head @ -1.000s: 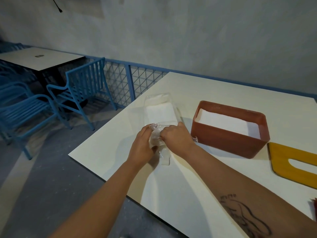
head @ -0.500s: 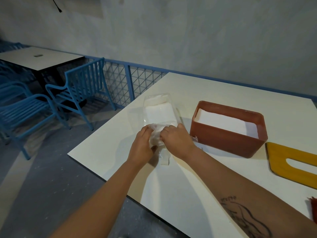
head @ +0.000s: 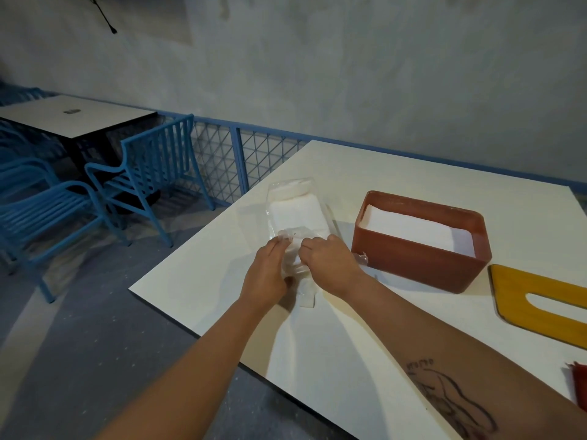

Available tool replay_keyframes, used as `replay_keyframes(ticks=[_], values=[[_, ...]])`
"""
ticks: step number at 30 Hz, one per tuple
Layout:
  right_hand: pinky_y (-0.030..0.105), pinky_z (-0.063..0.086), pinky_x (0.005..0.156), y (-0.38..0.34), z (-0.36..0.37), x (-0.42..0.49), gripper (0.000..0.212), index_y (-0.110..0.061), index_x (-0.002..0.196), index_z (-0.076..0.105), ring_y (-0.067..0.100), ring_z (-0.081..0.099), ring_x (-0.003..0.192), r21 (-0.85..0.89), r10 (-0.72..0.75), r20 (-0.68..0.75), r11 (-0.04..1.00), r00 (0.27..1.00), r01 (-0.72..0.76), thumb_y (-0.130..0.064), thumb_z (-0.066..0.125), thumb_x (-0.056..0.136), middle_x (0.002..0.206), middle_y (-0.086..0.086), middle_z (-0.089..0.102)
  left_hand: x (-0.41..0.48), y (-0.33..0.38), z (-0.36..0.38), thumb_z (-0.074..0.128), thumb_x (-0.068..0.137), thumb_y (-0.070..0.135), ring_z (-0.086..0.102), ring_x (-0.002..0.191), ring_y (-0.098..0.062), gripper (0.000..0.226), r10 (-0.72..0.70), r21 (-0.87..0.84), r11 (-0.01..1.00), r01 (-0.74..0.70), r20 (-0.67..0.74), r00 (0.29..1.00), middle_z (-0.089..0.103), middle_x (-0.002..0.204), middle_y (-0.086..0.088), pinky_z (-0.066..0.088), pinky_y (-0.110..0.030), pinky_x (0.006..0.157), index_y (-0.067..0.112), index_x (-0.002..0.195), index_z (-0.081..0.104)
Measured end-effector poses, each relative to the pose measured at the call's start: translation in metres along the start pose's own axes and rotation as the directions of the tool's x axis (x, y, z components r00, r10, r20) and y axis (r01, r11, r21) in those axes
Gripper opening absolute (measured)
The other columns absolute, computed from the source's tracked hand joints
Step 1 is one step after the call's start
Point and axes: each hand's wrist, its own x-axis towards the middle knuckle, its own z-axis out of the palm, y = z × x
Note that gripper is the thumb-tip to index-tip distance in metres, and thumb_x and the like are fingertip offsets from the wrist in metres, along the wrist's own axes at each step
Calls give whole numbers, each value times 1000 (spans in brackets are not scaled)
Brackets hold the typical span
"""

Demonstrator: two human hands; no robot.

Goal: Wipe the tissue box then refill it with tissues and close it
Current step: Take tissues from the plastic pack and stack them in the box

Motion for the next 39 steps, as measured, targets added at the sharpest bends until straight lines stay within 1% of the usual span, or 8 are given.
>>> replay_keyframes(ticks=[4, 9, 13, 16, 23, 31, 35, 39], values=[[23, 42, 46, -2, 0, -2, 34, -13, 60, 65, 16, 55, 45, 33, 40, -40, 999, 998, -39, -1, 86, 36, 61, 1, 62, 0, 2, -2, 65, 83, 14, 33, 137, -20, 68, 18, 5, 1000, -17, -15, 1000, 34, 150, -2, 30, -28, 108, 18, 143, 34], [35, 41, 82, -5, 0, -13, 19, -10, 105, 60, 23, 58, 89, 93, 57, 59, 994, 997, -62, -6, 47, 92, 106, 7, 60, -1, 8, -5, 50, 87, -6, 32, 138, -25, 60, 20, 16, 1000, -20, -34, 999, 31, 150, -7, 29, -30, 110, 13, 142, 35], [29, 25, 79, -4, -10, -23, 29, -15, 121, 53, 21, 51, 110, 207, 115, 100, 969, 988, -133, -26, 45, 95, 122, -1, 52, -4, 9, -8, 57, 86, 6, 33, 136, -22, 57, 31, -48, 998, -31, -5, 999, 35, 148, -4, 26, -22, 106, 12, 140, 39], [32, 33, 97, -5, -2, -21, 52, -16, 136, 43, 21, 48, 123, 236, 115, 136, 961, 984, -145, -31, 57, 89, 135, 2, 50, -5, 4, -9, 72, 77, 14, 38, 132, -18, 67, 52, -93, 994, -53, -9, 999, 41, 144, 0, 28, -17, 100, 14, 137, 43], [29, 50, 61, -14, 19, -10, 33, -17, 90, 72, 20, 68, 70, 0, 108, 12, 994, 994, -108, -10, 78, 58, 76, 2, 71, -8, 2, -8, 68, 79, 12, 47, 124, -20, 54, 81, -89, 992, -86, -50, 995, 48, 138, -3, 35, -17, 94, 11, 130, 51], [32, 50, 67, -24, 8, -22, 29, -18, 84, 68, 18, 64, 68, 74, 105, -176, 993, 979, -93, -11, 41, 76, 75, -2, 69, -11, 9, -13, 45, 87, 50, 65, 97, -16, 29, -42, -260, 966, 9, -125, 991, 70, 100, 7, 49, -39, 89, 33, 102, 63], [33, 49, 67, -26, 3, -35, 23, -15, 87, 67, 21, 63, 69, 102, 103, -280, 992, 955, -77, -3, 56, 70, 78, 0, 67, -12, 8, -10, 48, 83, 51, 63, 103, -17, 34, -79, -323, 946, 43, -99, 992, 67, 111, 7, 47, -46, 97, 35, 112, 58], [32, 32, 73, -25, -10, -50, 31, -15, 91, 65, 21, 62, 73, 141, 141, -371, 985, 918, -94, -7, 39, 77, 83, -1, 68, -10, 20, -10, 49, 89, 42, 55, 112, -17, 37, -201, -370, 914, 167, -57, 978, 52, 130, 10, 43, -33, 93, 37, 126, 48]])
